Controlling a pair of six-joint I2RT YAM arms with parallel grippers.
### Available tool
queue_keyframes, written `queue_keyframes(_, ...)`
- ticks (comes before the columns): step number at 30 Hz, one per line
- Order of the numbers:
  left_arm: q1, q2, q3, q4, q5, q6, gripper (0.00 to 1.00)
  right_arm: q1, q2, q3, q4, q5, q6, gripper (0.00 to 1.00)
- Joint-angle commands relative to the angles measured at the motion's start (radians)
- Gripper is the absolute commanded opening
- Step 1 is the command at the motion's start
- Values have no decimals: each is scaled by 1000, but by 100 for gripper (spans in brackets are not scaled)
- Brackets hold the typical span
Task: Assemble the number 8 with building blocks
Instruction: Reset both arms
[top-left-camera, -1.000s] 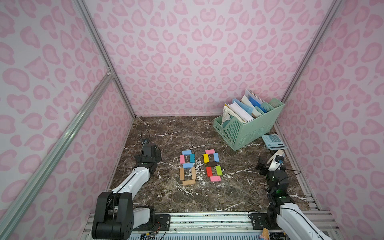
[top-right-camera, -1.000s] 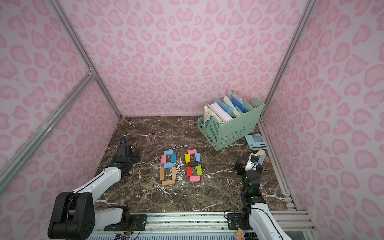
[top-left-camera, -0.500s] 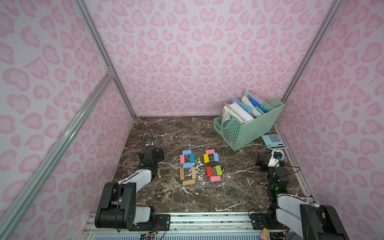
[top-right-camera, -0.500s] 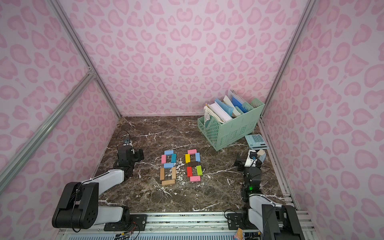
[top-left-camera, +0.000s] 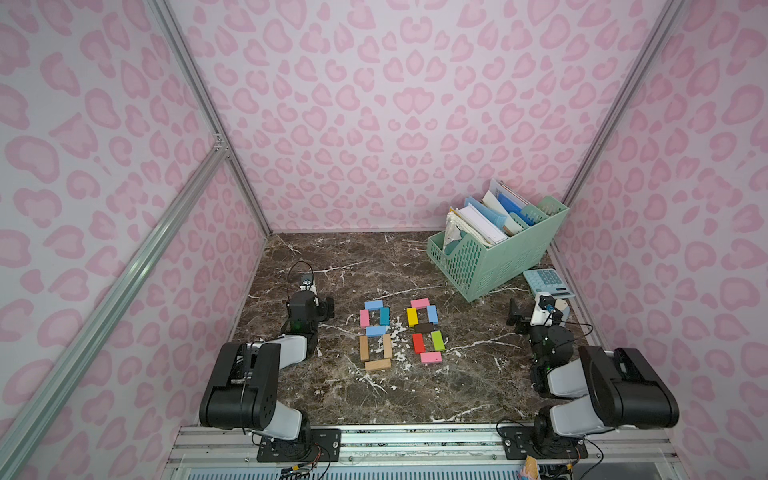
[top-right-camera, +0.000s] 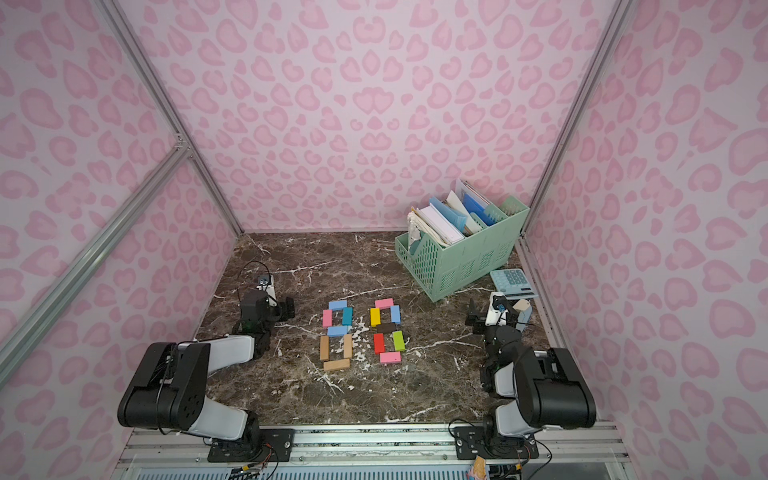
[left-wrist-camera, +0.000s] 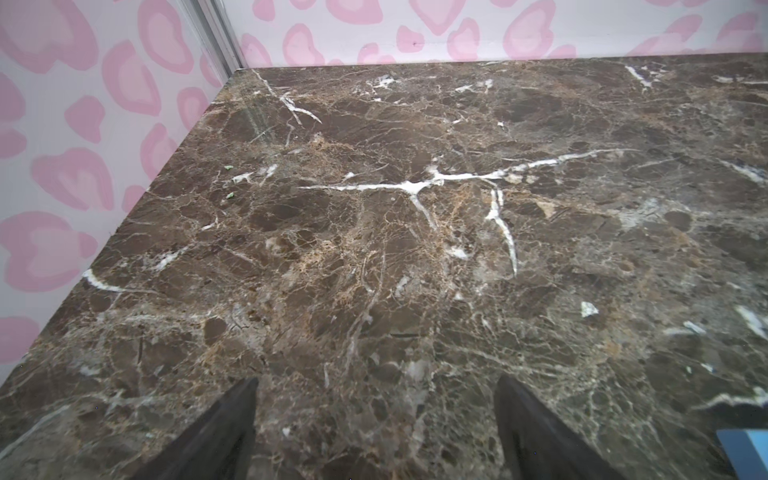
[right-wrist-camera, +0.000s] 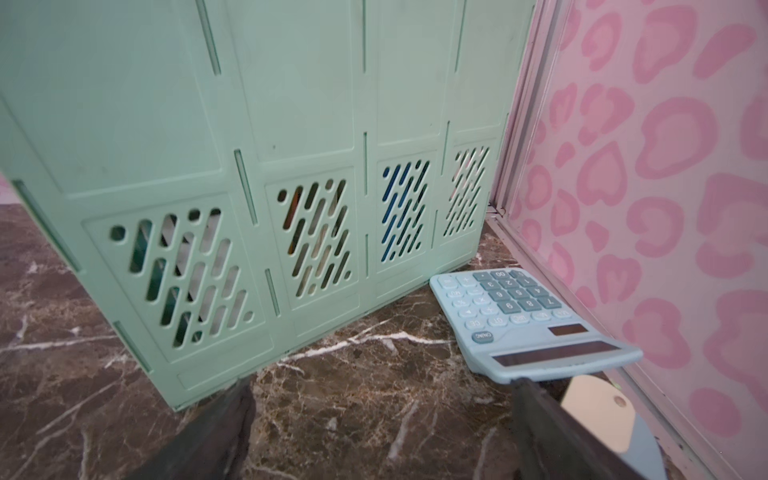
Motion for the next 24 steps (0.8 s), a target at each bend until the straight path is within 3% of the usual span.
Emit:
queue_keyframes(1, 8, 10, 7, 47, 40, 19, 94, 0, -3, 16, 103, -15, -17, 98)
queue_keyframes(4, 17, 40, -30, 145, 50, 28, 98, 1, -11, 85, -43, -82, -54, 98)
queue_keyframes(13, 19, 37, -20, 120, 30, 12, 99, 8, 14, 129, -83, -6, -31, 99)
queue_keyframes(24, 20, 37, -20, 121, 30, 12, 99, 11, 14, 133, -93, -26, -40, 99)
